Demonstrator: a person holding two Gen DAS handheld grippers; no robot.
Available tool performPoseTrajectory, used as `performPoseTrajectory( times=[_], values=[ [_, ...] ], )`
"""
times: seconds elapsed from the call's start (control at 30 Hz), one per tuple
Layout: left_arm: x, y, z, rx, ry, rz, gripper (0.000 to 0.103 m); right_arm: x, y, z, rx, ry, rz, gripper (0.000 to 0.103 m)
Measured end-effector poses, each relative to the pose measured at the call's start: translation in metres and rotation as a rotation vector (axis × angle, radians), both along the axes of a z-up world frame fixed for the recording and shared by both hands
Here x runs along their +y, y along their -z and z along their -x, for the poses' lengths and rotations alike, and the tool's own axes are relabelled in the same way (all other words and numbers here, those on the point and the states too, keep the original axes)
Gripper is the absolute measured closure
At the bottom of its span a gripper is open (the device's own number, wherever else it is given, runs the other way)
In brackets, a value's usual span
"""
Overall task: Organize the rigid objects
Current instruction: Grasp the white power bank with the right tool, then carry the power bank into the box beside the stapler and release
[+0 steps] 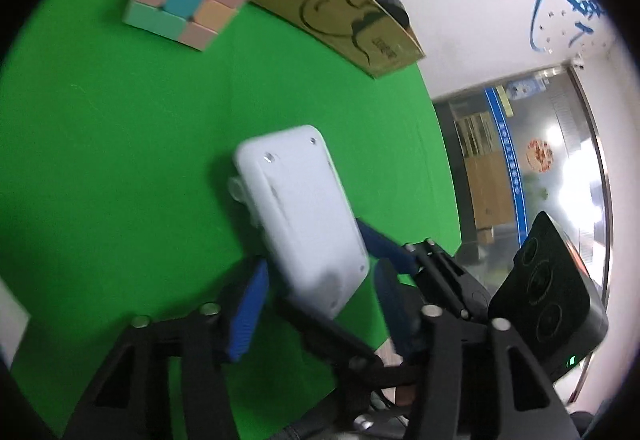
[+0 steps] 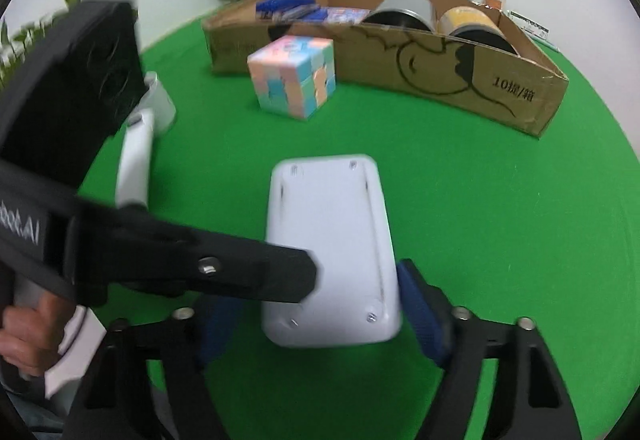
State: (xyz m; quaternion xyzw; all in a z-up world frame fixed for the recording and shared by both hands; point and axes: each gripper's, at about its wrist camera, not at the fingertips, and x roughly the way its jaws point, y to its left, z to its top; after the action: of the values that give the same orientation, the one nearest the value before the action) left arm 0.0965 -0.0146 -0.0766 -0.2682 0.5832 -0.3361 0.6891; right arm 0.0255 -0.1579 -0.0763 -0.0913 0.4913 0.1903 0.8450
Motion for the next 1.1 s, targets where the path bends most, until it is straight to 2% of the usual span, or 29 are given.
performPoseTrajectory(
  times=[0.13, 0.2, 0.37, 0.47, 0.63, 0.77, 0.87, 1.0, 1.1],
  values=[
    [0.002, -0.002, 0.000, -0.009, -0.006, -0.031, 0.062, 0.004, 0.002, 0.006, 0.002, 0.050, -0.023, 0.037],
    [0.004, -0.002, -0.001, -0.022, -0.009, -0.060, 0.075, 0.006, 0.003, 0.008, -0.004, 0.056, -0.038, 0.037],
    [0.006, -0.006, 0.001, -0.059, -0.008, -0.098, 0.074, 0.009, 0.006, 0.010, -0.024, 0.074, -0.068, 0.038],
    [0.008, -0.020, 0.003, -0.110, -0.023, -0.115, 0.074, 0.011, 0.002, 0.010, -0.045, 0.070, -0.072, 0.038],
    [0.014, -0.060, 0.001, -0.253, -0.072, -0.153, 0.074, 0.018, -0.030, 0.001, -0.131, 0.076, -0.112, 0.038],
    [0.029, -0.103, -0.015, -0.365, -0.108, -0.193, 0.075, 0.035, -0.061, -0.015, -0.218, 0.049, -0.152, 0.038],
    [0.036, -0.129, -0.033, -0.424, -0.122, -0.222, 0.076, 0.045, -0.086, -0.038, -0.216, 0.053, -0.225, 0.038],
    [0.043, -0.155, -0.068, -0.457, -0.119, -0.231, 0.076, 0.063, -0.113, -0.070, -0.265, 0.038, -0.223, 0.038],
    [0.053, -0.155, -0.103, -0.408, -0.111, -0.208, 0.078, 0.069, -0.123, -0.108, -0.229, 0.050, -0.230, 0.038]
  ],
)
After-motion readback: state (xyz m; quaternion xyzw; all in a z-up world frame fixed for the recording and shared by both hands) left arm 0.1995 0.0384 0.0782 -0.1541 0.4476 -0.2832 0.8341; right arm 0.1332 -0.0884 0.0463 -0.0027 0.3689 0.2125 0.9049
